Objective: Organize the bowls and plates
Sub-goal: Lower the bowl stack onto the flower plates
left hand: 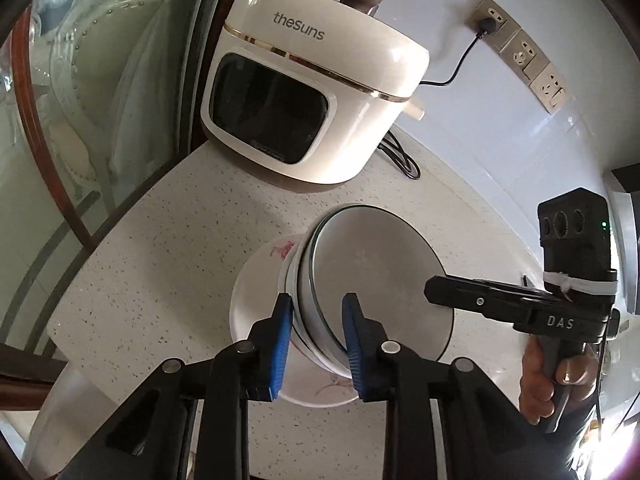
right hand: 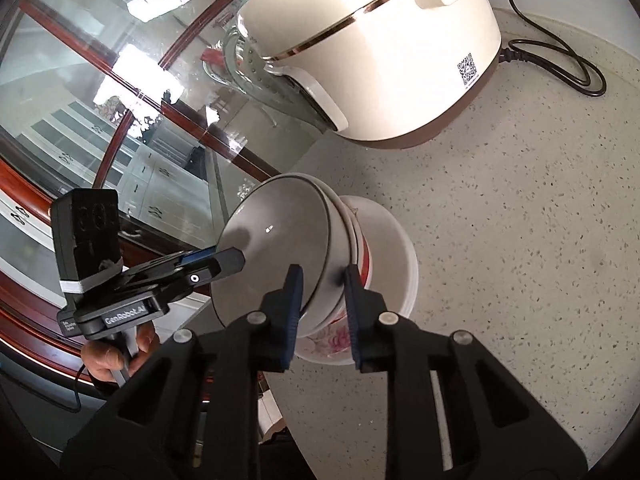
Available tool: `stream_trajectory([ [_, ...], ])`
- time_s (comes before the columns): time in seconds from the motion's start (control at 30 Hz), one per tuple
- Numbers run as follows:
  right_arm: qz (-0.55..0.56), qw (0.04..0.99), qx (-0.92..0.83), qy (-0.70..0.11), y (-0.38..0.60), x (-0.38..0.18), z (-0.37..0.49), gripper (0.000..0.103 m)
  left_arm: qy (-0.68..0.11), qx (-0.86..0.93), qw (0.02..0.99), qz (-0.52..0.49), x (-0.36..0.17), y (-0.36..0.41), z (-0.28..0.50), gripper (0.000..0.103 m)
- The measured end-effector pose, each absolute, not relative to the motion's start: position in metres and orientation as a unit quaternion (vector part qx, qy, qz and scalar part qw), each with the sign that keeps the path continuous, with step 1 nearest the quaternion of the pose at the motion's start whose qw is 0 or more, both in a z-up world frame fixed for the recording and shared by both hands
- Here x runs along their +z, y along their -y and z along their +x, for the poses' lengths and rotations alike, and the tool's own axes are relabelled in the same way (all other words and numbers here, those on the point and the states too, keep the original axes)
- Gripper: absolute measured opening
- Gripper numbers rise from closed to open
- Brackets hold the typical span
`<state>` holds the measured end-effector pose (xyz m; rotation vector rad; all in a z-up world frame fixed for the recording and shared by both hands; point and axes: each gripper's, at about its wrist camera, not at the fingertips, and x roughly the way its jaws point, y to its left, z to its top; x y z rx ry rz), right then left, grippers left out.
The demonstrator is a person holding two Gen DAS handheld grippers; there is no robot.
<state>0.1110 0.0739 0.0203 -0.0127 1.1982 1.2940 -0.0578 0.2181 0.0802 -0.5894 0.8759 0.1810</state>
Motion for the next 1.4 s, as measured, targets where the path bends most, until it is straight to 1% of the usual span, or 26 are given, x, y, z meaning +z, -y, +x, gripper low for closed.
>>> stream_trajectory([
  [0.1,0.018,0.626,0.571,-0.531,-0.073,0.022,0.115,0.025,-0.416,0.074,0.847,-0.324,0.073,-0.233,-0.063,0.022],
  [0.17,0.027,0.621,0.569,-0.538,-0.076,0.02,0.115,0.025,-0.414,0.053,0.826,-0.378,0.066,-0.246,-0.064,0.022],
  [0.27,0.045,0.61,0.566,-0.553,-0.076,0.016,0.12,0.024,-0.419,0.037,0.809,-0.411,0.062,-0.257,-0.064,0.022],
  [0.37,0.066,0.602,0.562,-0.563,-0.073,0.016,0.126,0.02,-0.43,0.032,0.806,-0.405,0.063,-0.255,-0.064,0.023],
  [0.5,0.059,0.603,0.551,-0.573,-0.074,0.018,0.123,0.021,-0.439,0.032,0.792,-0.423,0.062,-0.26,-0.063,0.021],
  [0.73,0.064,0.597,0.529,-0.6,-0.077,0.018,0.128,0.021,-0.501,0.018,0.725,-0.472,0.059,-0.273,-0.049,0.019],
  [0.77,0.07,0.595,0.525,-0.605,-0.078,0.016,0.13,0.023,-0.51,0.015,0.714,-0.48,0.058,-0.274,-0.049,0.019],
  [0.9,0.055,0.602,0.522,-0.602,-0.081,0.018,0.128,0.024,-0.521,0.015,0.715,-0.466,0.059,-0.273,-0.044,0.019],
  [0.97,0.065,0.595,0.522,-0.608,-0.078,0.015,0.129,0.024,-0.522,0.008,0.716,-0.464,0.06,-0.27,-0.045,0.019],
  [1.0,0.071,0.593,0.524,-0.607,-0.077,0.014,0.131,0.023,-0.523,0.005,0.721,-0.455,0.061,-0.268,-0.046,0.02],
  [1.03,0.074,0.591,0.53,-0.603,-0.075,0.015,0.131,0.023,-0.523,0.0,0.728,-0.444,0.062,-0.265,-0.047,0.027],
  [1.1,0.061,0.598,0.539,-0.59,-0.071,0.019,0.128,0.023,-0.517,0.005,0.748,-0.416,0.069,-0.259,-0.052,0.033],
  [1.17,0.042,0.604,0.546,-0.579,-0.069,0.021,0.121,0.023,-0.493,0.019,0.782,-0.381,0.082,-0.252,-0.062,0.039],
  [1.2,0.038,0.601,0.551,-0.579,-0.069,0.02,0.118,0.025,-0.483,0.017,0.794,-0.37,0.088,-0.249,-0.066,0.045],
  [1.23,0.038,0.595,0.555,-0.58,-0.069,0.018,0.116,0.027,-0.473,0.023,0.805,-0.358,0.092,-0.246,-0.069,0.048],
  [1.27,0.038,0.594,0.559,-0.577,-0.07,0.018,0.113,0.035,-0.463,0.033,0.818,-0.341,0.096,-0.243,-0.071,0.049],
  [1.3,0.038,0.592,0.563,-0.576,-0.07,0.018,0.111,0.041,-0.459,0.036,0.826,-0.325,0.097,-0.239,-0.071,0.05],
  [1.37,0.033,0.588,0.566,-0.578,-0.072,0.014,0.108,0.041,-0.465,0.025,0.821,-0.331,0.09,-0.237,-0.069,0.05],
  [1.4,0.036,0.583,0.567,-0.582,-0.072,0.011,0.108,0.041,-0.463,0.015,0.818,-0.342,0.087,-0.238,-0.069,0.048],
])
